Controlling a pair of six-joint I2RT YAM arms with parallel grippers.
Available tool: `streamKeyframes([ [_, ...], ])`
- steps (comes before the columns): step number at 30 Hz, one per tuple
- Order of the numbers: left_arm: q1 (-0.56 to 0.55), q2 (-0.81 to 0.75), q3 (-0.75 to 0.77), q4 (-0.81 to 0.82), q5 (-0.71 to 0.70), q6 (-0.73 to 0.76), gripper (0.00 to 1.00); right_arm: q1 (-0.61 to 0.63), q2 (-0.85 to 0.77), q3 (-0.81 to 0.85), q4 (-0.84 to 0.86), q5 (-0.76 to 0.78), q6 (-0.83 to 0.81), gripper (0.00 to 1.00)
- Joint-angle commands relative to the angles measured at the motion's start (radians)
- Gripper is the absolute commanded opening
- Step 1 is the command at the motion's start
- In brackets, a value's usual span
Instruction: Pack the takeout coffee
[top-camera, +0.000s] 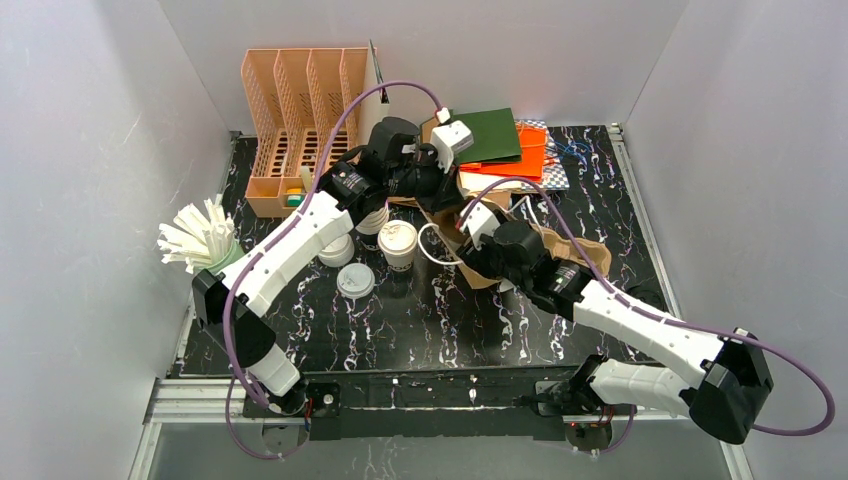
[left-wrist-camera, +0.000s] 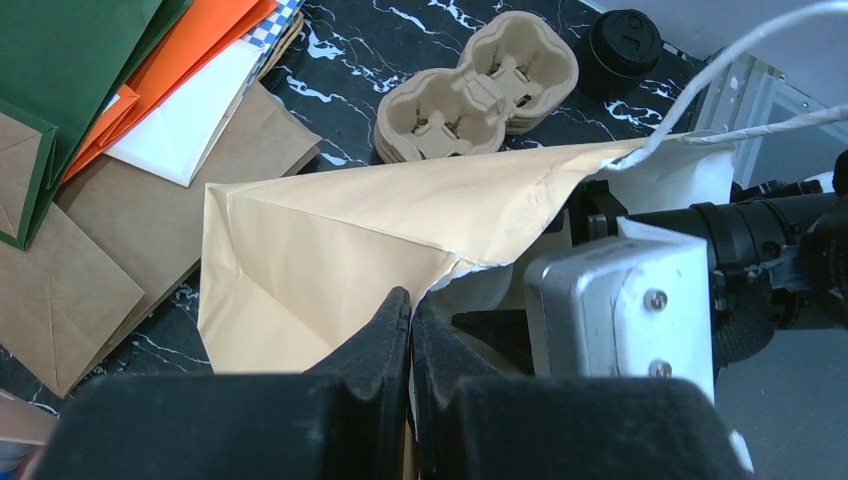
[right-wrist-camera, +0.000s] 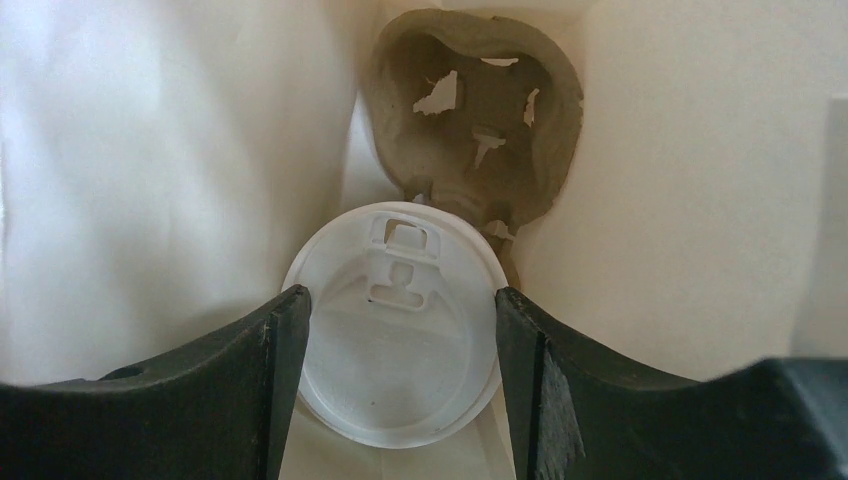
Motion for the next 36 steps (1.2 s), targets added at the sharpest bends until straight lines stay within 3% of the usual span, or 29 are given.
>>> streamKeyframes([
  [1, 0.008, 0.012, 0.021, -0.028, 0.032, -0.008, 0.0, -0.046, 0.012, -0.023, -0.074, -0.041, 0.081, 0.12],
  [10, 0.018, 0.037, 0.027, -0.024, 0.024, -0.015, 0.0, -0.082, 0.037, 0.006, -0.119, -0.109, 0.143, 0.11],
  [19, 0.023, 0.096, 0.061, -0.023, -0.06, -0.038, 0.0, -0.098, 0.086, 0.168, -0.302, -0.359, 0.334, 0.1],
  [28, 0.023, 0.129, 0.027, 0.007, -0.067, -0.119, 0.0, -0.111, 0.131, 0.262, -0.44, -0.397, 0.41, 0.1],
  [36, 0.023, 0.11, 0.029, 0.018, -0.136, -0.133, 0.0, -0.112, 0.073, 0.195, -0.415, -0.419, 0.393, 0.1],
])
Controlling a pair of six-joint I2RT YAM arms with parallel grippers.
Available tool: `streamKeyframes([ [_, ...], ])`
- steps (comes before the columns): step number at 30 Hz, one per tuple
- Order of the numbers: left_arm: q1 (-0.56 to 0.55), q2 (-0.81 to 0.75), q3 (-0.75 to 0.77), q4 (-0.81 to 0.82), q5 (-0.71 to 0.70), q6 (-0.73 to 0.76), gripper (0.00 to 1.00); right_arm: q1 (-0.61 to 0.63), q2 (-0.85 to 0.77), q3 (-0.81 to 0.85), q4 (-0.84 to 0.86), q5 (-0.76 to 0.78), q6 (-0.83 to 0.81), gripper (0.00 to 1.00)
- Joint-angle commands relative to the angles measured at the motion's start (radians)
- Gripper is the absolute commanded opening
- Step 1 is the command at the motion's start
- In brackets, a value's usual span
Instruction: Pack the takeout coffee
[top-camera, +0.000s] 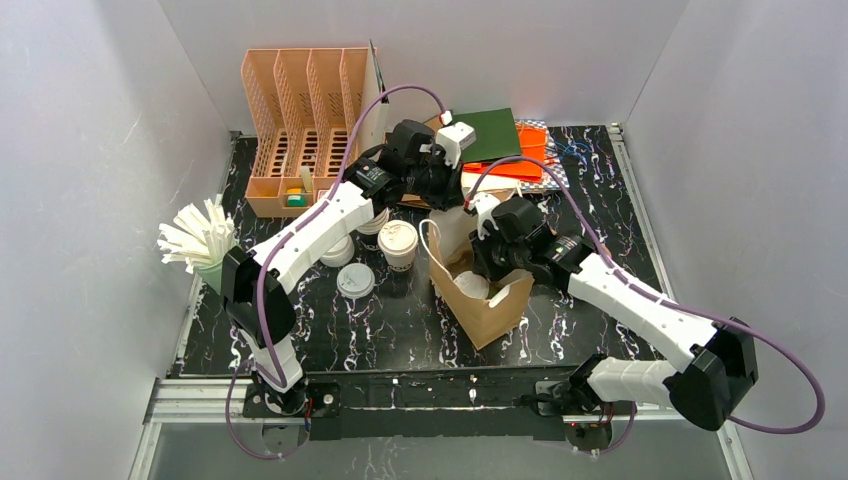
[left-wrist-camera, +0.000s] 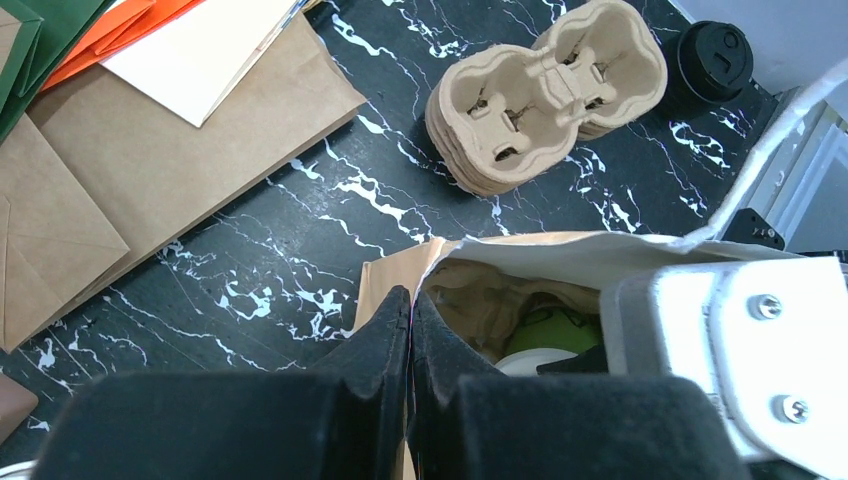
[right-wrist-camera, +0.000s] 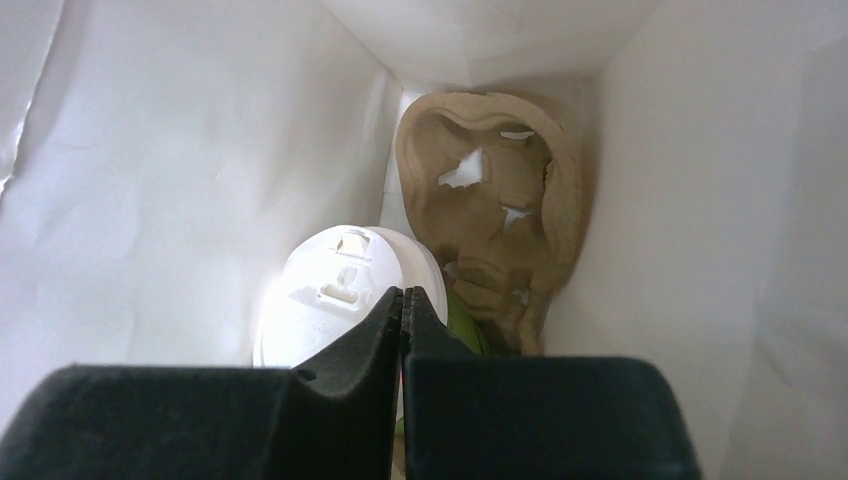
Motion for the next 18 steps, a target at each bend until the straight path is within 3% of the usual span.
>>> streamKeyframes([
  [1, 0.002, -0.033, 0.013, -0.004, -0.05, -0.012, 0.0, -0.002, -0.043, -0.028, -0.042, -0.041, -0.005, 0.11],
  [10, 0.002, -0.05, 0.03, 0.019, -0.061, -0.025, 0.0, -0.002, -0.074, -0.12, -0.015, 0.001, -0.028, 0.17],
  [18, 0.002, -0.073, 0.006, 0.011, -0.007, -0.036, 0.0, -0.001, -0.11, -0.042, 0.051, 0.031, -0.065, 0.55],
])
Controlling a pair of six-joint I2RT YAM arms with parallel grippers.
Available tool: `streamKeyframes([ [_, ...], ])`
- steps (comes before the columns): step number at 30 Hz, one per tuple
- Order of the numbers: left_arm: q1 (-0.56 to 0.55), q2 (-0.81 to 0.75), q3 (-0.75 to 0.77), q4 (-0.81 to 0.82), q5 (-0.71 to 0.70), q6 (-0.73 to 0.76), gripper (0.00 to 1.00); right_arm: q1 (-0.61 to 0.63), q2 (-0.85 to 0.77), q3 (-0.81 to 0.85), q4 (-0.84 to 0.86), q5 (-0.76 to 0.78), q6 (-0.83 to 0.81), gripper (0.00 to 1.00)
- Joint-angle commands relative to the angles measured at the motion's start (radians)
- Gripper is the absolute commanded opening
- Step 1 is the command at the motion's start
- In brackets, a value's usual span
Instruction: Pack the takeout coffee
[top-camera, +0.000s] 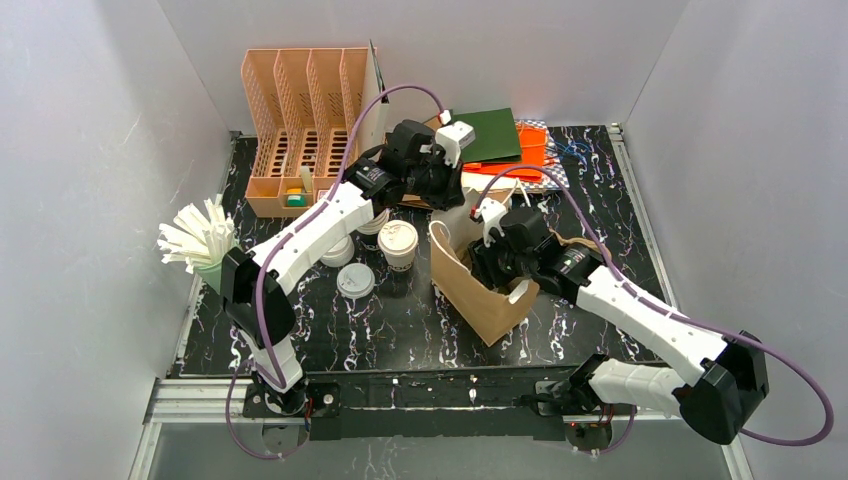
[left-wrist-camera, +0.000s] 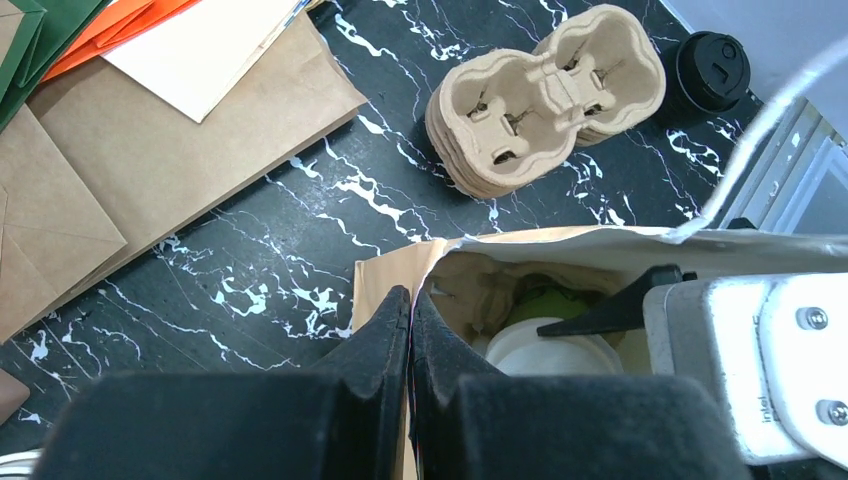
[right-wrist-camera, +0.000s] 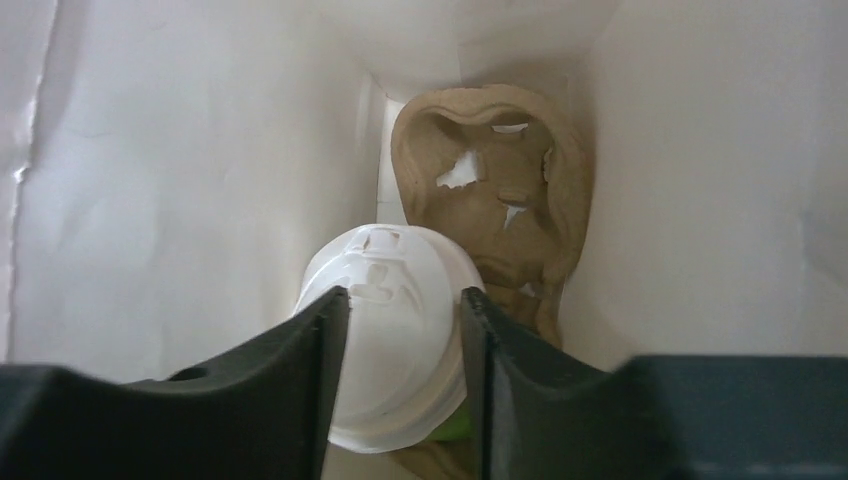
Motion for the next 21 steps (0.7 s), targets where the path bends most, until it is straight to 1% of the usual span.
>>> streamKeyframes([
  [1, 0.006, -0.074, -0.001, 0.007, 0.015, -0.01, 0.01, 0.0, -0.02, 0.075, -0.013, 0.019, -0.034, 0.6],
  [5, 0.004, -0.089, -0.014, -0.009, 0.019, -0.005, 0.01, 0.0, -0.022, 0.132, -0.014, 0.025, -0.037, 0.87],
  [7, 0.004, -0.088, -0.013, -0.009, 0.022, -0.004, 0.01, 0.0, -0.02, 0.156, -0.019, 0.059, -0.046, 0.96],
  [8, 0.004, -0.088, -0.013, -0.01, 0.024, -0.003, 0.01, 0.0, -0.014, 0.174, -0.026, 0.067, -0.05, 0.98],
  [14, 0.005, -0.083, -0.01, -0.009, 0.034, -0.005, 0.01, 0.0, 0.013, 0.243, -0.056, 0.093, -0.07, 0.98],
  [15, 0.005, -0.086, -0.01, -0.01, 0.033, -0.005, 0.01, 0.0, 0.014, 0.252, -0.063, 0.093, -0.067, 0.96],
  [19, 0.005, -0.111, -0.015, 0.015, 0.024, -0.005, 0.01, 0.0, 0.018, 0.261, -0.127, 0.076, -0.032, 0.79],
  [21, 0.005, -0.128, -0.02, 0.037, 0.003, -0.009, 0.01, 0.0, -0.008, 0.242, -0.155, 0.065, -0.014, 0.75],
])
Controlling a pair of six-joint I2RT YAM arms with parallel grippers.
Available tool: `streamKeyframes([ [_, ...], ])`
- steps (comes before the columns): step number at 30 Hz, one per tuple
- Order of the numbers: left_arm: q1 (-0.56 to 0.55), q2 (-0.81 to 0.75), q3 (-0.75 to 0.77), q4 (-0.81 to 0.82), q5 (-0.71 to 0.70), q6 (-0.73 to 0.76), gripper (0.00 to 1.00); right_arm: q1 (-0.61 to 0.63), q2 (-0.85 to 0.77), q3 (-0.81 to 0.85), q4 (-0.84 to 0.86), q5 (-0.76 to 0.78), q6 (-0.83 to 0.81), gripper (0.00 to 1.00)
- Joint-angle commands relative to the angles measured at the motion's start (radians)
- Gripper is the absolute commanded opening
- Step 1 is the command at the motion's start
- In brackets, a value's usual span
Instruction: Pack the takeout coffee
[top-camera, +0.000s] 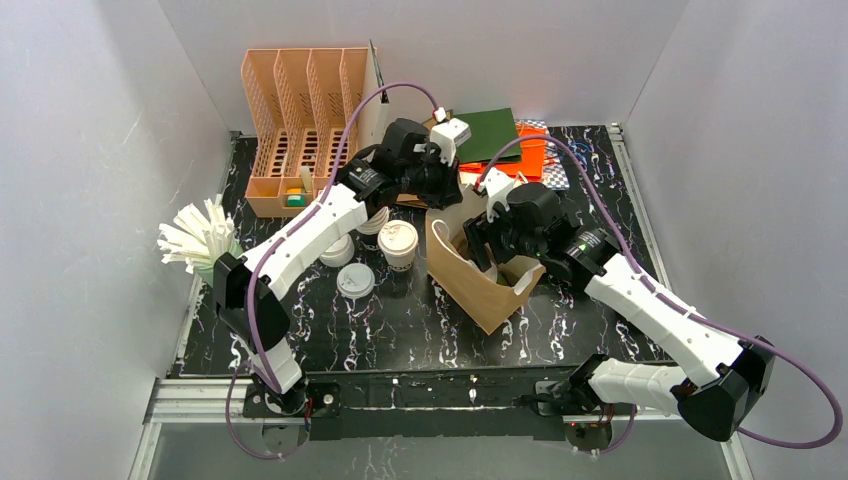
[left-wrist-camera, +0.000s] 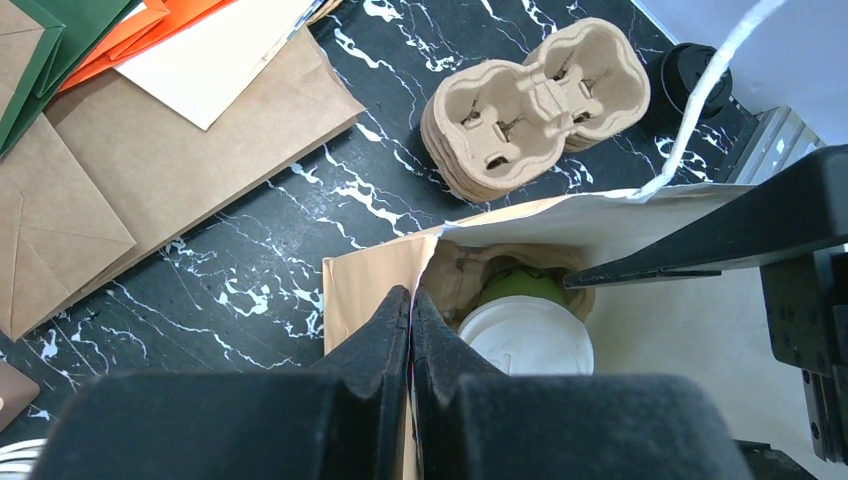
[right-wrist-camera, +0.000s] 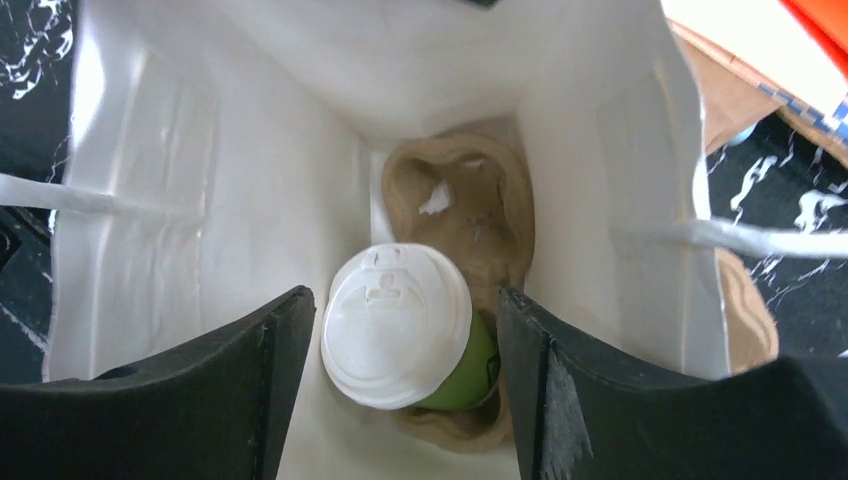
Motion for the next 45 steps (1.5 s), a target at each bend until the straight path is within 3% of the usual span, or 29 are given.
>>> streamKeyframes([
  [1, 0.003, -0.098, -0.007, 0.044, -0.016, -0.005, 0.01, 0.0, -0.042, 0.001, -0.075, -0.006, 0.042, 0.73],
  [13, 0.003, -0.157, -0.049, 0.165, 0.013, -0.075, 0.0, 0.0, -0.12, -0.063, -0.038, 0.054, 0.071, 0.58],
  [20, 0.003, -0.168, -0.088, 0.185, 0.039, -0.092, 0.0, 0.0, -0.077, -0.088, 0.073, 0.09, 0.041, 0.66],
  [31, 0.004, -0.183, -0.106, 0.185, 0.034, -0.094, 0.0, 0.0, 0.008, -0.099, 0.13, 0.123, 0.026, 0.33],
  [38, 0.004, -0.178, -0.107, 0.185, 0.035, -0.098, 0.0, 0.0, 0.031, -0.118, 0.213, 0.1, -0.001, 0.29],
  [45, 0.004, -0.174, -0.104, 0.171, 0.02, -0.084, 0.0, 0.0, 0.047, -0.117, 0.16, 0.112, -0.002, 0.27],
])
